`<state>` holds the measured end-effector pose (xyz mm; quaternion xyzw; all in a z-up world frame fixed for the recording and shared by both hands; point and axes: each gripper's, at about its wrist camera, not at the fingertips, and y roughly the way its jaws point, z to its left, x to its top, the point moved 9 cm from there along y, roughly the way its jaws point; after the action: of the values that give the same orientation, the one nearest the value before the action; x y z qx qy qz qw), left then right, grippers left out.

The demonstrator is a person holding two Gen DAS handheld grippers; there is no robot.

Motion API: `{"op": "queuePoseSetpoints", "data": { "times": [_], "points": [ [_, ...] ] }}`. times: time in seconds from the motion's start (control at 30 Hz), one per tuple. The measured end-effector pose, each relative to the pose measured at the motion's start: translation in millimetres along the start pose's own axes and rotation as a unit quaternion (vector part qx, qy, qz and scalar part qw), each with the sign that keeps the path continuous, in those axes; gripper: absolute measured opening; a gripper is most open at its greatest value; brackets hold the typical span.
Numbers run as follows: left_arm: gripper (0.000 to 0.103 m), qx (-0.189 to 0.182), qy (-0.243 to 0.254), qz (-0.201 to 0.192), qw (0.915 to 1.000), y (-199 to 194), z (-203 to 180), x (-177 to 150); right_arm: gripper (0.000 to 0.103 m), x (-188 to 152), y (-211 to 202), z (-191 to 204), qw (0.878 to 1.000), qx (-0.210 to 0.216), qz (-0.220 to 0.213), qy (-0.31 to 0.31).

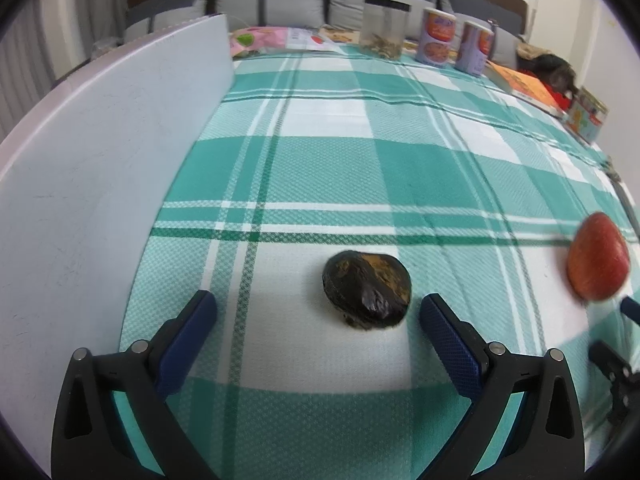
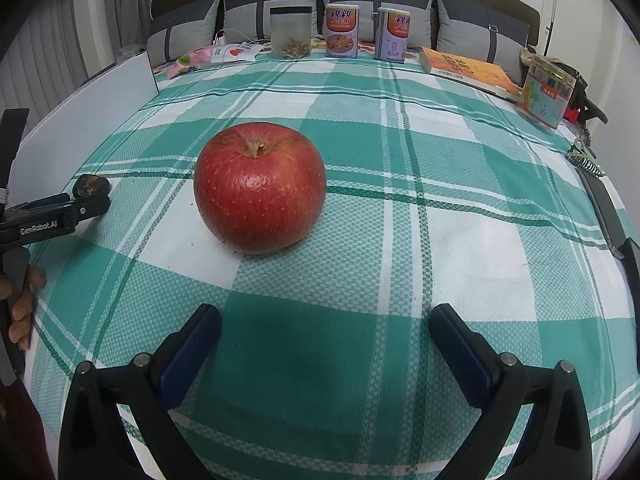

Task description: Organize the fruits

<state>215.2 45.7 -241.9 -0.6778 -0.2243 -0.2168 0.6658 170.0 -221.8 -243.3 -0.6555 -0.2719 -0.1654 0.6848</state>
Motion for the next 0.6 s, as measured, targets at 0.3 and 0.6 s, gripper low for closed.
{"op": "queuePoseSetpoints", "data": {
  "times": [0.3,0.6],
  "points": [
    [0.058,-0.03,0.057,0.005,0.9979,0.1,-13.9,12.4,0.103,0.4,0.5,0.9,1.0,0.005,0.001,0.0],
    [0.042,-0.076,0.029,0.024,0.9964,-26.3,-20.9,2.6,0.103,57.1,-2.8,24.4,0.995,0.102,-0.005,0.021]
  ]
}}
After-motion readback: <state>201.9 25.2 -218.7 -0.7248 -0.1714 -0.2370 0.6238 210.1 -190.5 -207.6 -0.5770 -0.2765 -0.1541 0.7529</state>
